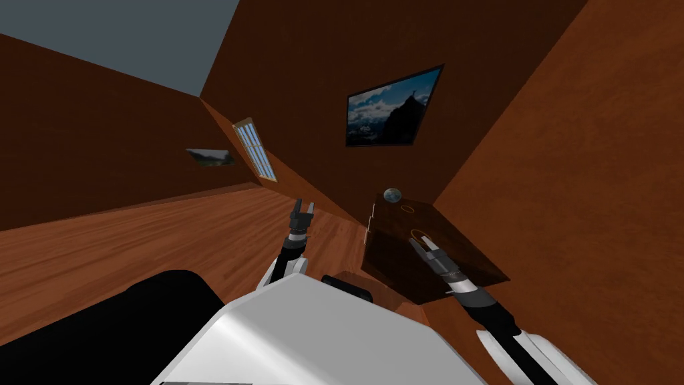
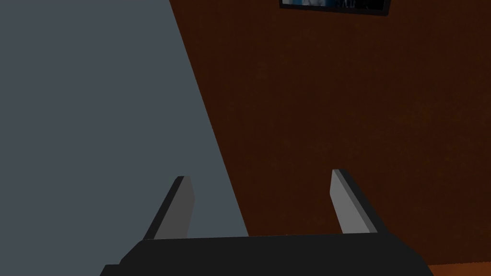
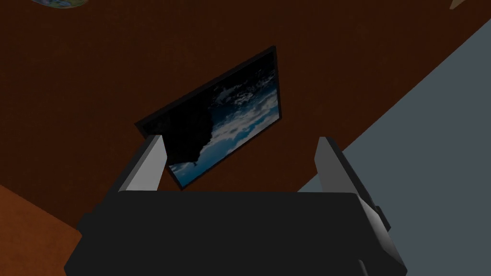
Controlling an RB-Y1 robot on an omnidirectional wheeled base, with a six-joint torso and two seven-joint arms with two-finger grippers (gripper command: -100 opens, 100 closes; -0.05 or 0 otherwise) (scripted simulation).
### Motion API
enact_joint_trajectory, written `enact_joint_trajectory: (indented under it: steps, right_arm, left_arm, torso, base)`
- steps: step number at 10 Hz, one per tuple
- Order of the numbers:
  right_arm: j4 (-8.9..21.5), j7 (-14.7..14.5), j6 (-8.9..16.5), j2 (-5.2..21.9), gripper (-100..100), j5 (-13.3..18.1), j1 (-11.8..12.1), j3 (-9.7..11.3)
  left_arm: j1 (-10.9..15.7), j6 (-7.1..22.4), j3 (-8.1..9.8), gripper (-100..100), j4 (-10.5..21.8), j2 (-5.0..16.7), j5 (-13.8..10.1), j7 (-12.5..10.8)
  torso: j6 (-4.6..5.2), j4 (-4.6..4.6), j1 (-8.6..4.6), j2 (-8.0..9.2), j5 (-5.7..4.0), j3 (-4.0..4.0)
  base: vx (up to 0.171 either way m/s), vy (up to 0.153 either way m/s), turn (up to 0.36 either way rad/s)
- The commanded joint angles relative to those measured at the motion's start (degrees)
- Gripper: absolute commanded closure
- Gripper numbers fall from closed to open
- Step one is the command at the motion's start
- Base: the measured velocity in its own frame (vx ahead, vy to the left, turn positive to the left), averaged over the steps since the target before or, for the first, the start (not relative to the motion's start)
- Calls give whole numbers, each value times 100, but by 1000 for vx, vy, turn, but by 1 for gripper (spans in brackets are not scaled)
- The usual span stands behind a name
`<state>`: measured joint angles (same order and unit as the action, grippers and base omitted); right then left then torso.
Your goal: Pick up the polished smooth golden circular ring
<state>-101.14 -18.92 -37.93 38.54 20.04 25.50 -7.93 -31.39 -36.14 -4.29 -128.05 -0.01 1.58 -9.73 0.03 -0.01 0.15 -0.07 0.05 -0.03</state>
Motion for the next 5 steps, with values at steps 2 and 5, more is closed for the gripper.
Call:
enact_joint_trajectory:
  steps: [2,5]
  right_arm:
    - [289,-116,-119,355,-100,285,39,-57]
    - [745,-293,-288,905,-100,804,129,-130]
  left_arm:
    - [0,0,0,0,0,0,0,0]
    - [0,0,0,0,0,0,0,0]
  torso:
    - [-1,0,2,-1,0,-1]
    - [-1,-2,12,-10,2,-5]
  base:
    - [48,86,87]
    - [76,106,84]
